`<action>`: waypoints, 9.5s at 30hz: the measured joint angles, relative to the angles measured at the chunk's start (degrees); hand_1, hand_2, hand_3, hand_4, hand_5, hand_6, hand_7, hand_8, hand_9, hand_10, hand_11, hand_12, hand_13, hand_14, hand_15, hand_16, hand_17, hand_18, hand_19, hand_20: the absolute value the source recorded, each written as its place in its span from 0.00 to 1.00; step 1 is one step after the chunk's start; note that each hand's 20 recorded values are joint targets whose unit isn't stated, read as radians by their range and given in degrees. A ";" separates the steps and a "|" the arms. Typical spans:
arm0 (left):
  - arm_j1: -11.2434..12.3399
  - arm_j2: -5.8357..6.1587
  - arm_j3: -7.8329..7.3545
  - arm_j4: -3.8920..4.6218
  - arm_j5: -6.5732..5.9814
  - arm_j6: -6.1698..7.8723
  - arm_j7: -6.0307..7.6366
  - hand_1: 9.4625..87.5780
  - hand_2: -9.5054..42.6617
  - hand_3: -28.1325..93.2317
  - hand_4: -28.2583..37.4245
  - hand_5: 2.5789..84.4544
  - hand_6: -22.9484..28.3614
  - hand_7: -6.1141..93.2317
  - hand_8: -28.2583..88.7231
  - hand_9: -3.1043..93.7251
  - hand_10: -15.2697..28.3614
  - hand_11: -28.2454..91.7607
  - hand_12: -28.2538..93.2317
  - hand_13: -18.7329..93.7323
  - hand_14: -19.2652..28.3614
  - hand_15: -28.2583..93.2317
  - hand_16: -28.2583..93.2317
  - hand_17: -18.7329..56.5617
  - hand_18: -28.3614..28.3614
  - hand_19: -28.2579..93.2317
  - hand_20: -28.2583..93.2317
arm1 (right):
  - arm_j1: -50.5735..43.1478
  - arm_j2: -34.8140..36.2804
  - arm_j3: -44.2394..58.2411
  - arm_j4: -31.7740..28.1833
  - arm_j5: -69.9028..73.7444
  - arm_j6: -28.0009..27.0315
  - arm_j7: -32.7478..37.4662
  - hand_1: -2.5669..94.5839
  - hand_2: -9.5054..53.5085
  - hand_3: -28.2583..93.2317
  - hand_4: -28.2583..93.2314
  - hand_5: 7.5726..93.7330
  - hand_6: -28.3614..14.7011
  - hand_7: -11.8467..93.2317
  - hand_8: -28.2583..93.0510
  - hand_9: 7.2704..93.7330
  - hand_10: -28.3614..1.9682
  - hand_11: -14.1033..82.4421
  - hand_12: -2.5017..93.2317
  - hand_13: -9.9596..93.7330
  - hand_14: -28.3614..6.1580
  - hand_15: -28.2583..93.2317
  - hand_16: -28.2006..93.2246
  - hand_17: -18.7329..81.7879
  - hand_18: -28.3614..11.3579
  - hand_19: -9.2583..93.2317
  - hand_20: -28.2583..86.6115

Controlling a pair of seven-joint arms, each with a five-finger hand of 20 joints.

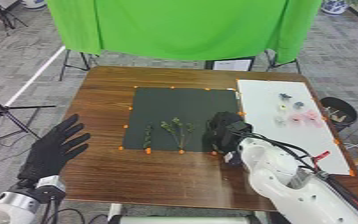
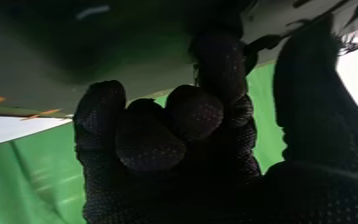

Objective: Arrange flowers

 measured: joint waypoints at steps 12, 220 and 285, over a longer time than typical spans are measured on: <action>0.19 -0.23 -0.03 -0.03 0.00 0.01 0.00 0.17 0.11 0.81 0.00 0.26 0.51 0.23 0.15 0.25 0.59 0.35 0.38 0.31 0.73 0.46 0.24 0.10 0.83 0.50 0.31 | 0.21 -1.08 0.56 -3.35 2.51 -2.20 9.71 0.13 0.03 0.90 0.04 0.71 0.60 0.63 0.13 0.78 0.55 0.82 0.57 0.79 0.50 0.94 0.55 0.48 0.15 0.91 0.65; 1.32 1.19 -3.86 -1.37 0.34 1.27 0.44 0.17 0.13 0.81 0.00 0.26 0.51 0.22 0.16 0.25 0.59 0.35 0.38 0.30 0.72 0.45 0.24 0.09 0.83 0.50 0.31 | 0.68 17.15 9.33 9.65 -4.07 -5.16 11.99 0.40 0.02 0.93 0.00 0.48 0.66 0.61 0.16 0.59 0.64 0.62 0.41 0.69 0.61 0.84 0.45 0.44 0.26 0.84 0.61; -3.04 3.04 0.47 0.08 0.32 1.47 0.87 0.17 0.13 0.81 0.00 0.26 0.52 0.22 0.16 0.25 0.59 0.35 0.38 0.30 0.72 0.45 0.24 0.10 0.83 0.50 0.31 | 29.95 -24.53 -27.55 30.89 -18.58 9.22 -4.81 0.45 0.00 0.87 0.00 0.69 0.72 0.59 0.22 0.85 0.75 0.55 0.50 0.79 0.67 0.85 0.51 0.50 0.28 0.88 0.64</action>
